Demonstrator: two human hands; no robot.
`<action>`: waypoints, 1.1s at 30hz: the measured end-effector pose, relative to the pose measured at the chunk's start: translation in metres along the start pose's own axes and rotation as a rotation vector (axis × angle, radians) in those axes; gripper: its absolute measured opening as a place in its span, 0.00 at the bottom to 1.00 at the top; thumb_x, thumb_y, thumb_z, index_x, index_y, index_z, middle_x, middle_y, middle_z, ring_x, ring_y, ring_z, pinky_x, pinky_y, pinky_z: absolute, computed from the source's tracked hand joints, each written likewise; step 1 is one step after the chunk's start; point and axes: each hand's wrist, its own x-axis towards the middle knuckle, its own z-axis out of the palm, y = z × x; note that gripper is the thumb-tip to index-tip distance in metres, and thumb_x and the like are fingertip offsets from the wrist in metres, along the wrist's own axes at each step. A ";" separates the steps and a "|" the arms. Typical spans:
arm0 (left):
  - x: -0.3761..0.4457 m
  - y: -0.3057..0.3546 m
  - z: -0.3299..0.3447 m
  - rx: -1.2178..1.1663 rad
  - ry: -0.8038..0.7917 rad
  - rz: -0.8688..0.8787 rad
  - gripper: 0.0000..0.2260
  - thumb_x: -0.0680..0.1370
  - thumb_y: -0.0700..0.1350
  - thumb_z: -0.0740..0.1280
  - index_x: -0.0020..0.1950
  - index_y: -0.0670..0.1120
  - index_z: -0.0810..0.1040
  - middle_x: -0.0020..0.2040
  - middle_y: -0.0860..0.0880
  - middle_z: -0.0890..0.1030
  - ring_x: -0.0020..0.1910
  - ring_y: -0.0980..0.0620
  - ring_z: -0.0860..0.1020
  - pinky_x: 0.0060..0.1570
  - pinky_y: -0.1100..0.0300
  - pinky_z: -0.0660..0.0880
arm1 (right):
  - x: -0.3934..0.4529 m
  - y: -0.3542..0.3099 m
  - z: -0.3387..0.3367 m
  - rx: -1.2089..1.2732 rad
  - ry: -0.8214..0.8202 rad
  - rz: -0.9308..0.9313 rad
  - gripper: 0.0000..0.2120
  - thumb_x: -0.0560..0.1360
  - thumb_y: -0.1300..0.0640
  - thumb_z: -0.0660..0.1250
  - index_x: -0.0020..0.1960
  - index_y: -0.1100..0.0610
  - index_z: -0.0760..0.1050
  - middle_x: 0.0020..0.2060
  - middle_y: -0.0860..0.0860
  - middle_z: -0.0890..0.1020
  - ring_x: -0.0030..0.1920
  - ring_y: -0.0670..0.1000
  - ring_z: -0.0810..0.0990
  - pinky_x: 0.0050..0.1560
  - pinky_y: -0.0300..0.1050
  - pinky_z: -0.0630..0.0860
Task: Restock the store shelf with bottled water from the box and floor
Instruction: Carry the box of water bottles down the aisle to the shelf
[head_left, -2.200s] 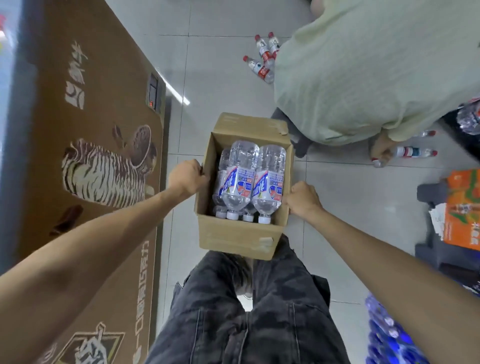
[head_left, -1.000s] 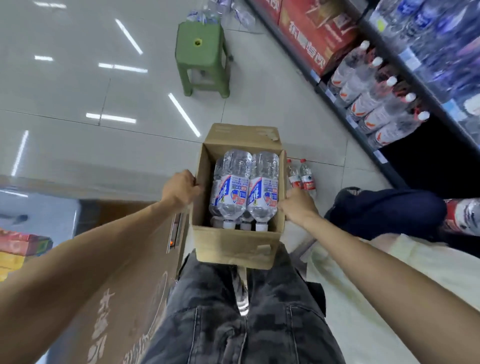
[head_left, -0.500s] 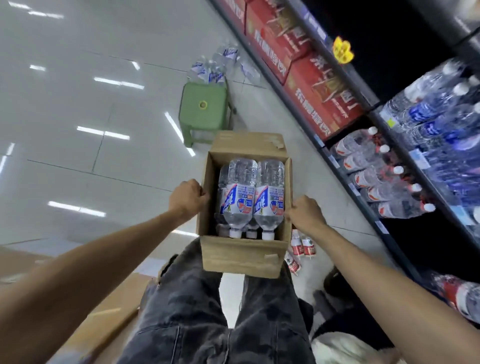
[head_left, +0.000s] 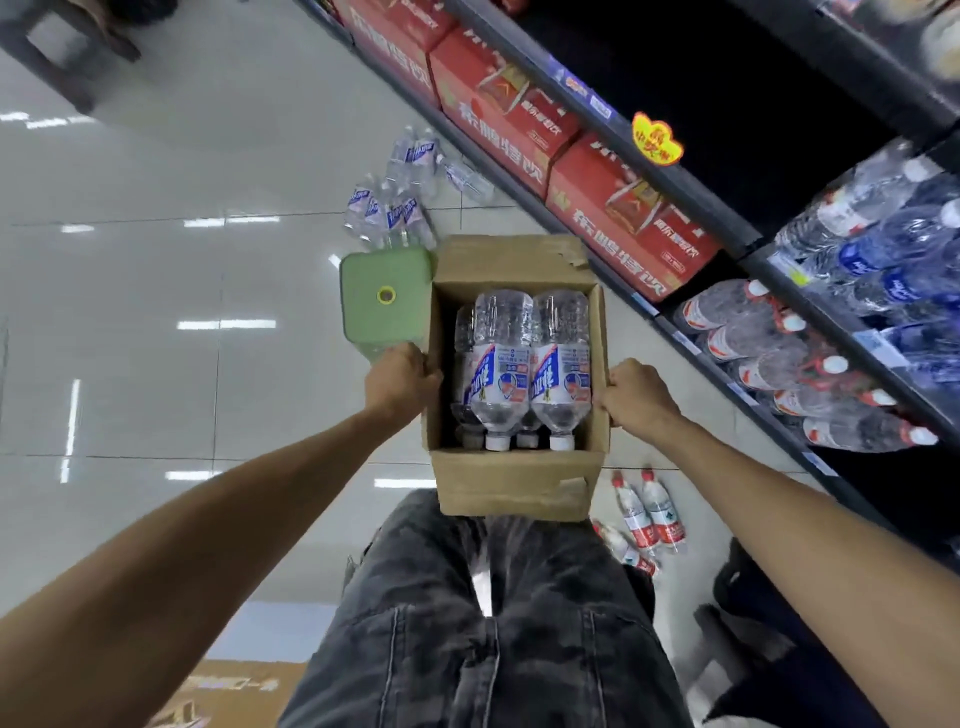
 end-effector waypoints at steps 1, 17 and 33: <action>0.008 0.010 -0.003 0.007 -0.001 0.009 0.13 0.72 0.44 0.68 0.30 0.43 0.68 0.31 0.45 0.73 0.36 0.40 0.78 0.34 0.56 0.70 | 0.006 -0.001 -0.007 0.007 0.010 0.013 0.11 0.71 0.60 0.70 0.35 0.60 0.70 0.37 0.58 0.78 0.37 0.58 0.78 0.30 0.40 0.67; 0.137 0.133 0.004 0.287 -0.127 0.408 0.10 0.75 0.46 0.65 0.42 0.39 0.77 0.42 0.39 0.81 0.44 0.37 0.80 0.35 0.55 0.67 | 0.053 0.021 -0.043 0.261 0.179 0.365 0.09 0.70 0.59 0.71 0.40 0.66 0.77 0.38 0.63 0.81 0.41 0.61 0.80 0.38 0.46 0.73; 0.146 0.208 0.063 0.629 -0.278 0.797 0.08 0.75 0.49 0.64 0.40 0.46 0.70 0.39 0.46 0.77 0.39 0.45 0.76 0.37 0.57 0.72 | 0.028 0.080 0.044 0.726 0.336 0.581 0.12 0.72 0.59 0.70 0.50 0.67 0.80 0.43 0.63 0.83 0.42 0.59 0.82 0.46 0.53 0.81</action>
